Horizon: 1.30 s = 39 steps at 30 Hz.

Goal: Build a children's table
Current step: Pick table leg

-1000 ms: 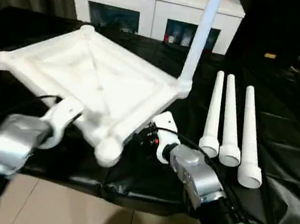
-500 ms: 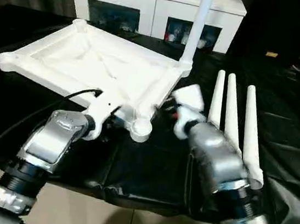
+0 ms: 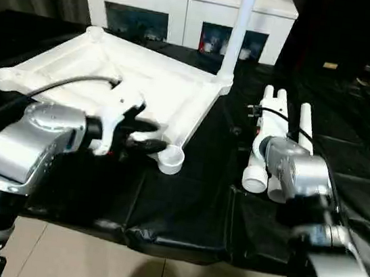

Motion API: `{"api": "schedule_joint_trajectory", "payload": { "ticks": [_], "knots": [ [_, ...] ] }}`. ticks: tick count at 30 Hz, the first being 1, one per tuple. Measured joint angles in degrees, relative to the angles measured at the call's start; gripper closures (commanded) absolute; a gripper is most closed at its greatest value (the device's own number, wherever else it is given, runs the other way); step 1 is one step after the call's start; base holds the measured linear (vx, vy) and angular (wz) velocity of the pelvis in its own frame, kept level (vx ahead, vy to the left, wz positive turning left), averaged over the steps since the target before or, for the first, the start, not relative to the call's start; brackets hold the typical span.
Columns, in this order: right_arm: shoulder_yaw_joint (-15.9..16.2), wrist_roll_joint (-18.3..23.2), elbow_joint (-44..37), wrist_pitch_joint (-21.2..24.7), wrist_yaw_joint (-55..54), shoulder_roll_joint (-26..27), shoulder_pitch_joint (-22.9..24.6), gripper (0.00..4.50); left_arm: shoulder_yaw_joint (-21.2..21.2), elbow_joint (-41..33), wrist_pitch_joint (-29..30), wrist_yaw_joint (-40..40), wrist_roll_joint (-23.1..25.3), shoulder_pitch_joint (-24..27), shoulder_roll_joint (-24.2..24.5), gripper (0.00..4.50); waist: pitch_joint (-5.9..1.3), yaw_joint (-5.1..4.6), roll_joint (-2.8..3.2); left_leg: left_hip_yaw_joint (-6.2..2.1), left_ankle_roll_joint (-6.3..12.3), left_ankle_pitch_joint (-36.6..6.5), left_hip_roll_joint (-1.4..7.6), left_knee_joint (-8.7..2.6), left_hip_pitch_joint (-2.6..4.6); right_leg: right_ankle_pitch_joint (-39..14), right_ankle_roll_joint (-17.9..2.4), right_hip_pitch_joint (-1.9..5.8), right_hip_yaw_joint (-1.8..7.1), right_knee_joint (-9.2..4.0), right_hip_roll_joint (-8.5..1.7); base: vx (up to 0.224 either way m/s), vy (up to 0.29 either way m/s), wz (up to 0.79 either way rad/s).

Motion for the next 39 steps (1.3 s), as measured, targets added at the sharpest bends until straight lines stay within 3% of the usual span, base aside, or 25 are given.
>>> {"api": "schedule_joint_trajectory", "payload": {
  "ticks": [13, 14, 17, 21, 29, 39],
  "knots": [
    [-2.47, 0.62, 13.54, 2.46, -2.48, -0.33, -5.02, 0.0, -2.74, -2.25, 0.39, -0.95, -1.07, 0.03, 0.95, 0.67, -0.01, 0.03, -0.04, 0.01, -0.02, 0.01, 0.01, 0.04, -0.02, -0.01, 0.01, -0.03, 0.0, 0.06, 0.0, 0.0, 0.0, 0.0],
    [-2.54, 0.65, 14.04, 2.83, -2.24, -0.33, -5.08, 0.27, -2.81, -2.33, 0.33, -0.97, -1.0, 0.03, 1.01, 0.62, -0.03, 0.04, -0.06, 0.01, -0.02, 0.01, 0.01, 0.05, -0.01, -0.01, 0.01, -0.03, 0.0, 0.09, 0.0, 0.0, 0.0, 0.0],
    [-3.38, 1.19, 15.51, 3.21, -2.24, -0.53, -5.47, 0.39, -2.92, -2.82, 0.0, -0.97, -0.87, 0.03, 1.15, 0.26, -0.06, 0.07, -0.12, 0.01, -0.02, 0.02, 0.01, 0.08, 0.01, -0.01, 0.01, -0.01, 0.0, 0.13, -0.01, 0.0, 0.0, 0.0],
    [-4.04, 1.92, 16.84, 3.14, -2.61, -0.67, -5.94, 0.87, -3.02, -2.82, -0.1, -0.88, -0.85, 0.03, 1.36, 0.02, -0.09, 0.13, -0.16, 0.0, -0.03, 0.02, 0.01, 0.15, 0.04, -0.01, 0.01, 0.0, 0.0, 0.21, -0.01, 0.0, 0.0, 0.0],
    [-6.03, 2.8, 19.25, 2.83, -3.22, -1.15, -7.01, 1.43, -3.95, -2.82, -2.38, 0.07, -0.32, 0.02, 1.43, 0.0, -0.1, 0.13, -0.18, -0.02, -0.03, 0.02, 0.02, 0.19, 0.05, -0.01, 0.01, 0.0, 0.0, 0.29, -0.02, 0.0, 0.0, 0.0],
    [-13.11, 7.92, 20.04, 1.88, -6.13, -1.08, -6.91, 2.29, -3.87, -2.48, -4.22, 1.36, -0.09, -0.03, 0.7, 0.0, -0.11, 0.1, -0.2, -0.01, -0.03, 0.02, 0.02, 0.2, 0.05, -0.01, 0.01, 0.0, 0.0, 0.31, -0.02, 0.0, 0.0, 0.0]
  ]
}}
